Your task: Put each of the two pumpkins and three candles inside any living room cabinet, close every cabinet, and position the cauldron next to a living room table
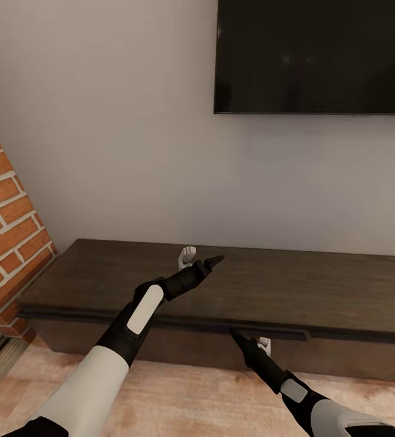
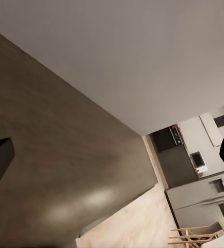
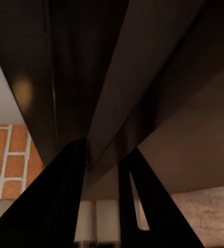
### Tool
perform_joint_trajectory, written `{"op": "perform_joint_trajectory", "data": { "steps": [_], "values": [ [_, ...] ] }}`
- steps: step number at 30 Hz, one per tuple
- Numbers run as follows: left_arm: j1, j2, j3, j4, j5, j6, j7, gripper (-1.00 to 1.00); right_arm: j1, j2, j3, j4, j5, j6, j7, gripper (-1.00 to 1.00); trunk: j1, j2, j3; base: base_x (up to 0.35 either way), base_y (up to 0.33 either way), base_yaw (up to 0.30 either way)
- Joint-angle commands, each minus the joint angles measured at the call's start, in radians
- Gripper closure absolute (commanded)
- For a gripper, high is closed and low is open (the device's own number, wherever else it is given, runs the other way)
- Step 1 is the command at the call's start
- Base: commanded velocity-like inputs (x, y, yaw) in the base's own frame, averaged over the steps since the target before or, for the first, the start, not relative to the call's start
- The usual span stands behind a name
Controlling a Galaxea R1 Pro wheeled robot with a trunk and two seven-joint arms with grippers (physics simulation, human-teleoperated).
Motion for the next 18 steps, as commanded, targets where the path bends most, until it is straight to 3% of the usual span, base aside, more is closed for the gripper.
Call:
{"op": "perform_joint_trajectory", "data": {
  "steps": [1, 18],
  "values": [
    [-0.001, 0.000, 0.001, 0.000, 0.006, 0.006, 0.000, -1.00, 0.000, -0.001, -0.010, -0.001, -0.014, 0.014, 0.007, 1.00, 0.000, 0.000, -0.001, -0.070, 0.000, 0.000],
    [0.000, -0.002, 0.000, 0.000, 0.006, 0.006, 0.001, -1.00, 0.000, 0.000, -0.008, 0.001, -0.014, 0.014, 0.007, 1.00, 0.000, 0.000, -0.001, -0.071, 0.000, 0.000]
  ]
}}
